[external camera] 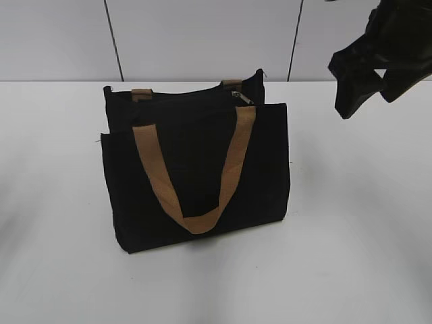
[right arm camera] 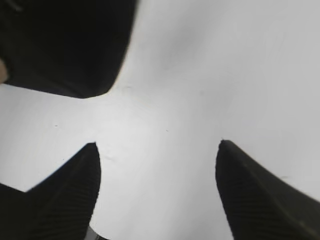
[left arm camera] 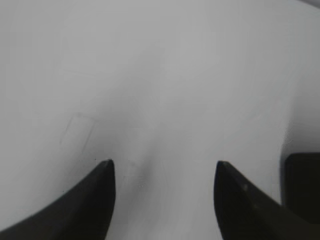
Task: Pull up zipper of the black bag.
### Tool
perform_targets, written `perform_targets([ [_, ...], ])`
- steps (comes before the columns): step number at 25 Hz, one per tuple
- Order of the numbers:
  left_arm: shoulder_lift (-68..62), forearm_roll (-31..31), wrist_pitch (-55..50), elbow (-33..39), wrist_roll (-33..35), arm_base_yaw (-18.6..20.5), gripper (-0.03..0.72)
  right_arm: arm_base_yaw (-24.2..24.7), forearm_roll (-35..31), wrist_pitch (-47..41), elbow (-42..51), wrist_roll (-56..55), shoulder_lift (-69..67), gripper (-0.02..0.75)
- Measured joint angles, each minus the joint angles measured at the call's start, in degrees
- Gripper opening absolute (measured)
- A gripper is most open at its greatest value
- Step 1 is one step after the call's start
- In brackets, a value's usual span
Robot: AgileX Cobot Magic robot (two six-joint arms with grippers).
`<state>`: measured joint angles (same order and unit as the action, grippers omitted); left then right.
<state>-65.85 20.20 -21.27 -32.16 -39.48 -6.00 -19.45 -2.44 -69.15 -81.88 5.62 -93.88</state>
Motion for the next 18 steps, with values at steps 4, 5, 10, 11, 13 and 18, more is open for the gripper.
perform_targets([
  [4, -2.7, -14.3, -8.3, -1.5, 14.2, 0.0, 0.418, 0.0, 4.4, -0.4, 0.0, -5.6, 0.6, 0.552],
  [5, -3.2, -17.3, -11.0, -2.6, 18.1, 0.0, 0.413, 0.0, 5.0, -0.4, 0.0, -6.2, 1.0, 0.552],
  [10, -6.6, -27.4, -26.5, -12.2, 33.8, 0.0, 0.407, 3.8, 5.2, -0.5, 0.0, -7.0, 1.8, 0.552],
  [11, -7.6, -27.8, -29.2, -14.6, 35.2, 0.0, 0.407, 5.6, 5.1, -0.5, 0.0, -7.1, 1.8, 0.552],
  [13, -9.6, -27.8, -35.0, -19.0, 37.1, 0.0, 0.407, 9.7, 4.6, -0.5, 0.0, -7.1, 1.9, 0.552],
  [18, -13.6, -27.5, -43.0, -26.8, 38.6, 0.0, 0.407, 19.3, 1.7, -0.4, 3.7, -4.8, 3.7, 0.552],
])
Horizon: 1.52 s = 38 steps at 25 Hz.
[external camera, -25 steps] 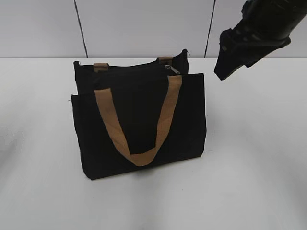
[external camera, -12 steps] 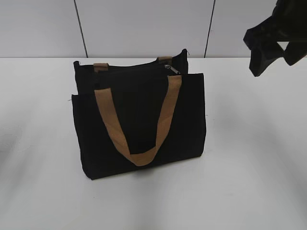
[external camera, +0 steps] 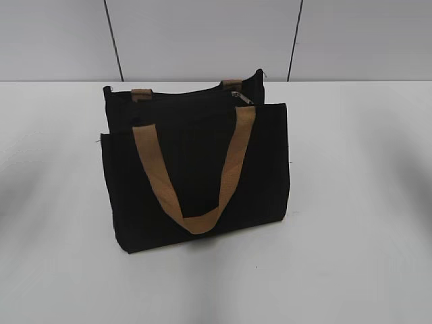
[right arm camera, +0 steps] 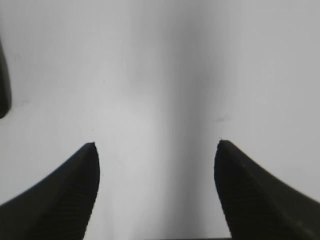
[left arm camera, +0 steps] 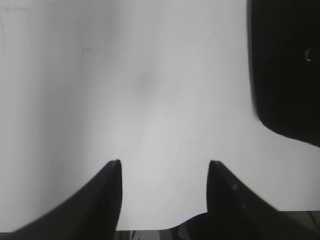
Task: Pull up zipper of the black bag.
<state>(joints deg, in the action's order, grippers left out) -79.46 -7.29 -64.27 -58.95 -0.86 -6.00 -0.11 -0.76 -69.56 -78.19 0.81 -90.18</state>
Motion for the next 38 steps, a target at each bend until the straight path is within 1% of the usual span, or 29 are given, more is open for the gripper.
perform_targets([
  [2, -0.7, 0.0, -1.2, -2.5, 0.1, 0.0, 0.406, 3.3, -0.5, 0.0, 4.0, 0.9, 2.0, 0.552],
  [4, -0.9, 0.0, -2.2, -4.1, 0.1, 0.0, 0.405, 5.2, -0.6, 0.0, 8.5, 1.3, 4.7, 0.552],
  [9, -0.9, 0.1, -4.9, -4.7, 0.1, 0.0, 0.391, 5.7, -4.7, -0.1, 18.1, 3.2, 16.5, 0.552],
  [13, -0.1, 0.3, -5.1, -3.8, 0.1, 0.0, 0.389, 5.7, -7.6, -0.2, 24.8, 4.6, 28.9, 0.552],
  [17, 6.2, 0.6, -5.1, 1.8, 0.1, 0.0, 0.387, 5.7, -8.1, -0.3, 30.6, 4.9, 42.4, 0.552],
  [20, 13.9, 2.8, -4.4, 7.4, 0.1, 0.0, 0.386, 5.7, -8.2, -0.4, 33.8, 4.9, 52.8, 0.552],
  [23, 23.3, 5.1, -1.8, 12.8, 0.1, 0.0, 0.379, 5.7, -8.2, -0.5, 36.9, 4.9, 61.0, 0.552],
  [27, 36.5, 5.5, 1.7, 18.7, 0.1, 0.0, 0.376, 5.7, -8.2, -0.5, 40.6, 4.9, 71.1, 0.552],
  [34, 55.7, 5.8, 4.2, 25.4, 0.1, 0.0, 0.356, 5.7, -8.2, -0.6, 46.0, 6.3, 84.2, 0.552],
  [38, 65.5, 6.0, 5.5, 27.1, 0.1, 0.0, 0.355, 5.7, -8.4, -0.7, 47.6, 7.8, 90.1, 0.552],
])
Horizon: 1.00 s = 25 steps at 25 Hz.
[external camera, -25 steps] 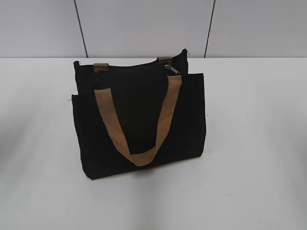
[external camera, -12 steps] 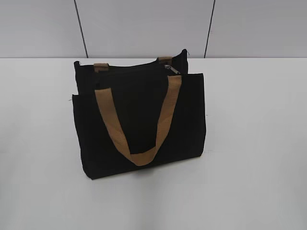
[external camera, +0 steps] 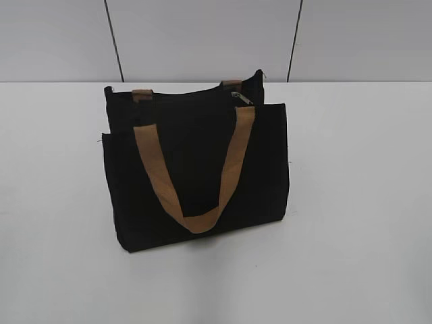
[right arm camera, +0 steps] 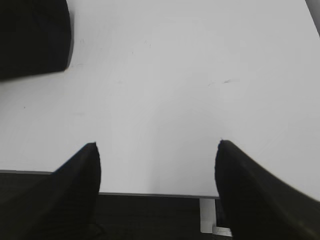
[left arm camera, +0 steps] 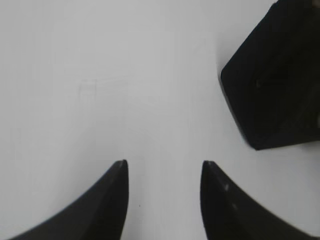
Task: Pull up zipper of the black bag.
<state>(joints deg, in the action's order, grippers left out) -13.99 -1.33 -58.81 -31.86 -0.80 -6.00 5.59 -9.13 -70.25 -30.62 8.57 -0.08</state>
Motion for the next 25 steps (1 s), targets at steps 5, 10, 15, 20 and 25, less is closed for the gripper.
perform_targets([
  [5, 9.5, 0.2, -0.7, 0.6, 0.1, 0.0, 0.355, 0.0, -0.4, -0.1, 0.5, 1.0, 0.5, 0.552],
  [10, 14.1, -0.1, -1.9, 1.6, 0.1, 0.0, 0.355, 0.0, -0.9, 1.3, 0.8, 1.6, 0.5, 0.552],
  [15, 14.4, -0.1, -1.9, 1.6, 0.1, 0.0, 0.355, 0.0, -2.1, 6.5, 3.0, 1.7, 0.5, 0.552],
  [20, 14.4, -0.7, -2.0, 1.6, 0.1, 0.0, 0.355, 0.0, -2.2, 7.0, 3.1, 1.8, 0.5, 0.552],
  [25, 14.5, -1.0, -2.0, 1.6, 0.1, 0.0, 0.355, 0.0, -2.2, 7.2, 3.1, 1.8, 0.5, 0.552],
])
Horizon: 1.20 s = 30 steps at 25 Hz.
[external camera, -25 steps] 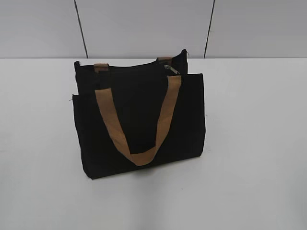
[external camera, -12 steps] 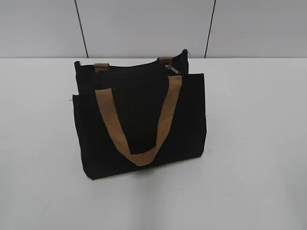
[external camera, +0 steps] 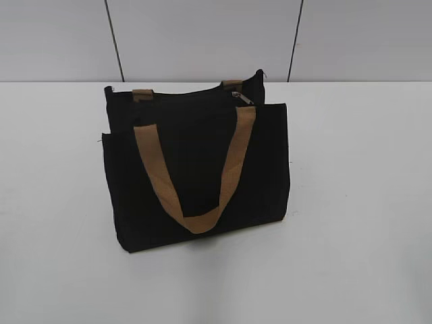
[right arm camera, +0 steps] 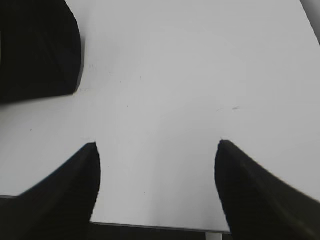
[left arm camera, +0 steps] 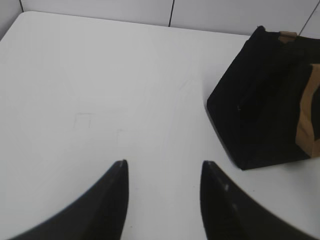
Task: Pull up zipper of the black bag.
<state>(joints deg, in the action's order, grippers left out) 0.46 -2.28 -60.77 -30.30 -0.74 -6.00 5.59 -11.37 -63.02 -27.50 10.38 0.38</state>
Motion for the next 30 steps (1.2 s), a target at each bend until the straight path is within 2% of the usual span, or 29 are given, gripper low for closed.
perform_targets([
  [30, 0.0, -0.1, 0.1, 0.0, 0.0, 1.3, 0.355, 0.0, 0.4, 0.0, 0.0, 1.0, 0.0, 0.552],
])
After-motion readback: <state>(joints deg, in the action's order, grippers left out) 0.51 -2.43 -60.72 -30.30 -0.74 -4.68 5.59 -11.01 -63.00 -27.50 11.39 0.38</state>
